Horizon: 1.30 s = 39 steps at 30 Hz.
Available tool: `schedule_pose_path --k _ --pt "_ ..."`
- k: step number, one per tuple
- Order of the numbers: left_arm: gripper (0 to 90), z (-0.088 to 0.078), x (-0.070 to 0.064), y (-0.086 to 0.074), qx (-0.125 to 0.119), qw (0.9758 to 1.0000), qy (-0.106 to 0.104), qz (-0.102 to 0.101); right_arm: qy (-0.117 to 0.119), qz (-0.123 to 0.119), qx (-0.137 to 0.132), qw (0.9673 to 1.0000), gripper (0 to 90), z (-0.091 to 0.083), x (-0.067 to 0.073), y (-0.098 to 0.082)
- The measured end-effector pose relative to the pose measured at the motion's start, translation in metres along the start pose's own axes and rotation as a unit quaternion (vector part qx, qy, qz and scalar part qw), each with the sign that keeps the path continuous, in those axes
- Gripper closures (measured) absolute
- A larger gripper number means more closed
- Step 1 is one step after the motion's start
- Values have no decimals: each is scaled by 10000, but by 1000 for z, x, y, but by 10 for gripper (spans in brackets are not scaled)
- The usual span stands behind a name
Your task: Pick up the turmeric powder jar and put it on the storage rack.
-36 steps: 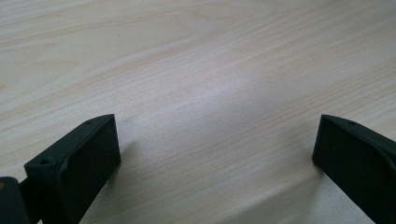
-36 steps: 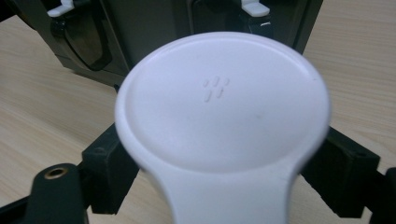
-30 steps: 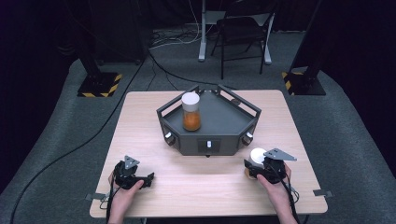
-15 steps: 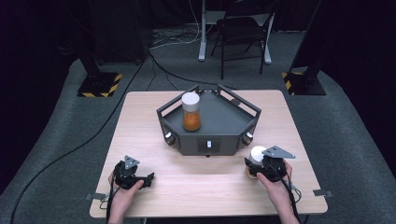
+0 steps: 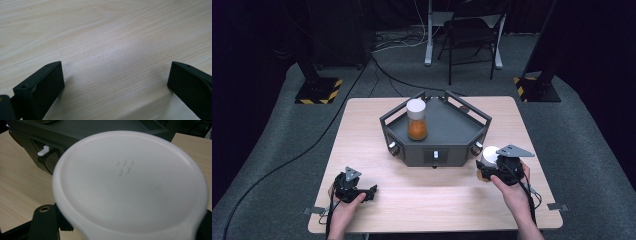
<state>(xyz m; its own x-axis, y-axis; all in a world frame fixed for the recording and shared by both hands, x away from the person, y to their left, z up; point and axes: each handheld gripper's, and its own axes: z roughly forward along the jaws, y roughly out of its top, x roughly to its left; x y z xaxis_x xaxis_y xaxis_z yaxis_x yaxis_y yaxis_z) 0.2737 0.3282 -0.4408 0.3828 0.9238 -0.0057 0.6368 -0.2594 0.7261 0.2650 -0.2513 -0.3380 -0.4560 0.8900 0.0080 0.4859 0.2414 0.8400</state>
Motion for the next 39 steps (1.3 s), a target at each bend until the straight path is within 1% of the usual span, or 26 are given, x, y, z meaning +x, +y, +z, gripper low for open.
schedule_pose_path --k 2,4,6,7,9,13,15,16,17,22,23,24,28,29,30,32,36,39 --pt "1 0 0 0 0 10000 0 0 -10 -65 21 10000 298 -2 1 10" --pt "1 0 0 0 0 10000 0 0 -20 -71 1 10000 298 -3 1 12" --pt "1 0 0 0 0 10000 0 -1 -13 -100 -12 9999 298 -6 2 18" --pt "1 0 0 0 0 10000 0 -2 -10 -117 -26 9999 298 -9 2 25" --pt "1 0 0 0 1 10000 0 0 -13 -121 -34 9999 298 -10 3 29" --pt "1 0 0 0 0 10000 -1 -1 -13 -216 -25 9998 298 -14 4 46" --pt "1 0 0 0 0 10000 0 -1 8 -228 -50 9997 298 -15 3 54" --pt "1 0 0 0 0 10000 0 -1 25 -228 -65 9997 298 -16 3 62" --pt "1 0 0 0 1 10000 -1 0 25 -228 -65 9997 298 -16 3 62" --pt "1 0 0 0 1 10000 -1 -1 65 -232 -165 9996 298 -19 1 81" --pt "1 0 0 0 1 10000 -1 0 79 -244 -206 9995 298 -18 1 88" --pt "1 0 0 0 1 10000 -1 0 79 -244 -206 9995 298 -18 1 88" --pt "1 0 0 0 1 10000 -6 8 45 -262 -265 9993 297 -16 2 101" --pt "1 0 0 0 2 10000 -7 8 48 -264 -272 9993 298 -14 2 108" --pt "1 0 0 0 2 10000 -6 9 48 -264 -272 9993 298 -14 2 108" --pt "1 0 0 0 3 10000 -8 10 27 -275 -277 9992 298 -10 3 114" --pt "1 0 1 0 1 10000 -13 14 25 -255 -268 9993 298 -1 5 122" --pt "0 0 1 0 1 10000 -13 16 31 -239 -257 9994 298 11 7 127"
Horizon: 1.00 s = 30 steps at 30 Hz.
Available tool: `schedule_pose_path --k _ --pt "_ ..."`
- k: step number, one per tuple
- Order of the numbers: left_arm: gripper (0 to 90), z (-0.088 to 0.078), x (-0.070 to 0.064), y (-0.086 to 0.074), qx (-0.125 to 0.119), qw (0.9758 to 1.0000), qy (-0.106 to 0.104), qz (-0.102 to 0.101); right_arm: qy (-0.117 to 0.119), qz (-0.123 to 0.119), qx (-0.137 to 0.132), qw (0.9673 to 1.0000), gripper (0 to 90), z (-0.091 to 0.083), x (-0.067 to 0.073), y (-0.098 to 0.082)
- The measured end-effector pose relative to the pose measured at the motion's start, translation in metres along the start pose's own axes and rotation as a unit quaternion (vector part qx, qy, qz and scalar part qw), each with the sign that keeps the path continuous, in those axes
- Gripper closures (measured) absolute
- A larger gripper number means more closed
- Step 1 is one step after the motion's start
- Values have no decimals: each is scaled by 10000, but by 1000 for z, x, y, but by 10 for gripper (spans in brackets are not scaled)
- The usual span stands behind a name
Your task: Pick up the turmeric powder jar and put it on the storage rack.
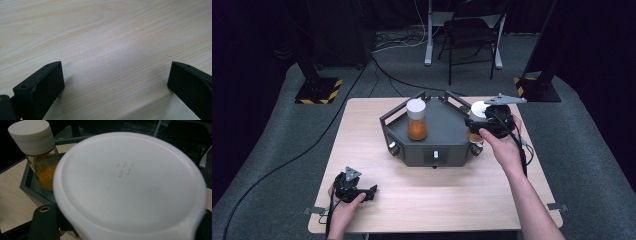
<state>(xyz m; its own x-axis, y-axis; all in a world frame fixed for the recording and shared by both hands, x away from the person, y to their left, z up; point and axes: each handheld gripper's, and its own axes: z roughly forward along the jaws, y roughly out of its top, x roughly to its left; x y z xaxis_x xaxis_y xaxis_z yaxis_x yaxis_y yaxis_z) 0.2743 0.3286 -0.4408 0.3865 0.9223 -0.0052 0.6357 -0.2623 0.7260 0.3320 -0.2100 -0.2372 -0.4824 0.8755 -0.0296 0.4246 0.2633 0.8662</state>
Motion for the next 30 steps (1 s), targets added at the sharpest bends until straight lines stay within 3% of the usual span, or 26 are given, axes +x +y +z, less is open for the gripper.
schedule_pose_path --k 12,22,30 --pt "1 0 0 0 1 10000 -5 7 69 -45 11 10000 297 47 8 9" --pt "0 0 0 0 2 10000 -6 10 -5 25 186 9998 298 81 16 10" --pt "1 0 0 0 2 10000 -8 12 -43 105 261 9996 297 89 13 9"
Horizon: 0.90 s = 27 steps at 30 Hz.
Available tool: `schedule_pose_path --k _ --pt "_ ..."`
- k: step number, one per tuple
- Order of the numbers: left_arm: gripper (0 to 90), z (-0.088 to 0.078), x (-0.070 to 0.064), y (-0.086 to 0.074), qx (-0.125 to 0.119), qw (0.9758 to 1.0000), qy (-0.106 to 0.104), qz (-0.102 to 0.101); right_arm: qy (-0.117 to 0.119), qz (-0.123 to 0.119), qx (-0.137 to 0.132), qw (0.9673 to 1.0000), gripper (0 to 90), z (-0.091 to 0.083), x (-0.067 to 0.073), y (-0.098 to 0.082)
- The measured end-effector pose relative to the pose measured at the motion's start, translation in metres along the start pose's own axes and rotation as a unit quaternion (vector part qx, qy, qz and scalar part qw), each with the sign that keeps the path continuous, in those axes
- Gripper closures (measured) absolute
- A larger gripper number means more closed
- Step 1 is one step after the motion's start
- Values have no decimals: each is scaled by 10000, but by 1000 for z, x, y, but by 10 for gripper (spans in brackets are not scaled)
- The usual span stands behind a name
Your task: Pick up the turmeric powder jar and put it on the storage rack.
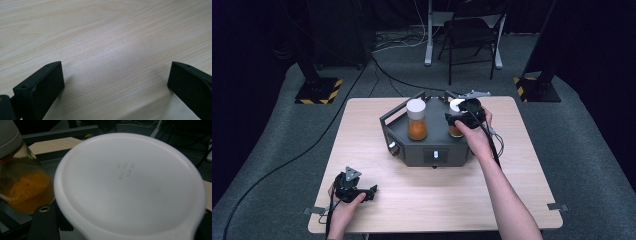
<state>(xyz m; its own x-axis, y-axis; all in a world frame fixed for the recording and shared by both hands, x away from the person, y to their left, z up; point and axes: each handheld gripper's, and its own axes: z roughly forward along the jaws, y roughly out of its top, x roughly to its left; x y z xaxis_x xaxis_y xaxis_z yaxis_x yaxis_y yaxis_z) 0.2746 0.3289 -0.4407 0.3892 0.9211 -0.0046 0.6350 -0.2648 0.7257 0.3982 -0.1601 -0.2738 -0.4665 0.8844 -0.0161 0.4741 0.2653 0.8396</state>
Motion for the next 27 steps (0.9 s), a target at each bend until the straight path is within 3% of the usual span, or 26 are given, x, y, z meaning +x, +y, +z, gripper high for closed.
schedule_pose_path --k 4,8,15,20,23,27 --pt "0 0 0 0 0 10000 0 -1 43 47 12 10000 293 1 -2 0" --pt "0 0 0 0 0 10000 1 1 85 129 11 9999 199 -5 -5 1" --pt "0 0 0 0 2 10000 2 3 61 100 -144 9998 97 -28 -8 -5" --pt "0 0 0 0 1 10000 3 3 101 59 -226 9997 61 -45 -16 -18" --pt "0 0 0 0 1 10000 3 3 10 85 -247 9997 4 -52 -21 -28" --pt "0 0 0 0 2 10000 4 3 -107 79 -345 9993 8 -60 -25 -45"
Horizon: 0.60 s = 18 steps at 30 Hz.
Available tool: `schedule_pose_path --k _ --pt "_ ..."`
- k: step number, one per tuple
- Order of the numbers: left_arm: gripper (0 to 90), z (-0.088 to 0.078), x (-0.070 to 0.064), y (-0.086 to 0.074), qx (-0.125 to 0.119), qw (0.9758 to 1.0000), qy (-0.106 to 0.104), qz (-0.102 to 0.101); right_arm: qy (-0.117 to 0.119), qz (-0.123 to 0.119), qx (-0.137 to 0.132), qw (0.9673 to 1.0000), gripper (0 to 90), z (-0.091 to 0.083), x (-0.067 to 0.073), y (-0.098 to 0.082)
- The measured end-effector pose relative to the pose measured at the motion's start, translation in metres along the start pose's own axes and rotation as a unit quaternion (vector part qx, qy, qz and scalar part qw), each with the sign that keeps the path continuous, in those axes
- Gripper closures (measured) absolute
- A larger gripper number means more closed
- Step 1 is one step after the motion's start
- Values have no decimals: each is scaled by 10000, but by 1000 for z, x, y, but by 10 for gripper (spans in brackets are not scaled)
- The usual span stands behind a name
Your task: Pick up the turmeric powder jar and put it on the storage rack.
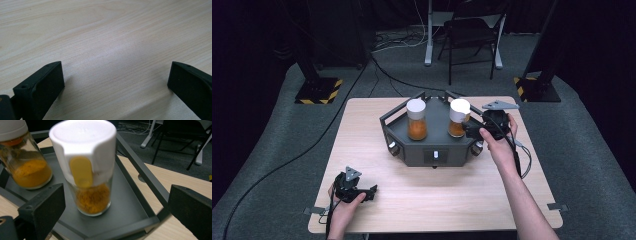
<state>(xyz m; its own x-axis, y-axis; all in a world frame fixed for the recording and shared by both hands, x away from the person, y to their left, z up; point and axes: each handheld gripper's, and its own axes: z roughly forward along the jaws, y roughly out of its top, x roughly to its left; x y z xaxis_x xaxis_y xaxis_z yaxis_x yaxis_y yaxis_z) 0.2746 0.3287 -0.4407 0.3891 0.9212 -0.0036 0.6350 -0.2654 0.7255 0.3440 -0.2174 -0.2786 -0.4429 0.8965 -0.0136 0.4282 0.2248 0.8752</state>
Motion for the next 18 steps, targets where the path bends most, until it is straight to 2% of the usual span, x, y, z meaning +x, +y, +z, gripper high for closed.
schedule_pose_path --k 7,18 --pt "0 0 0 0 0 10000 1 1 -87 -15 -114 9999 11 -16 -5 -24" --pt "0 0 0 0 0 10000 1 1 -167 270 -124 9994 7 -23 -12 -65"
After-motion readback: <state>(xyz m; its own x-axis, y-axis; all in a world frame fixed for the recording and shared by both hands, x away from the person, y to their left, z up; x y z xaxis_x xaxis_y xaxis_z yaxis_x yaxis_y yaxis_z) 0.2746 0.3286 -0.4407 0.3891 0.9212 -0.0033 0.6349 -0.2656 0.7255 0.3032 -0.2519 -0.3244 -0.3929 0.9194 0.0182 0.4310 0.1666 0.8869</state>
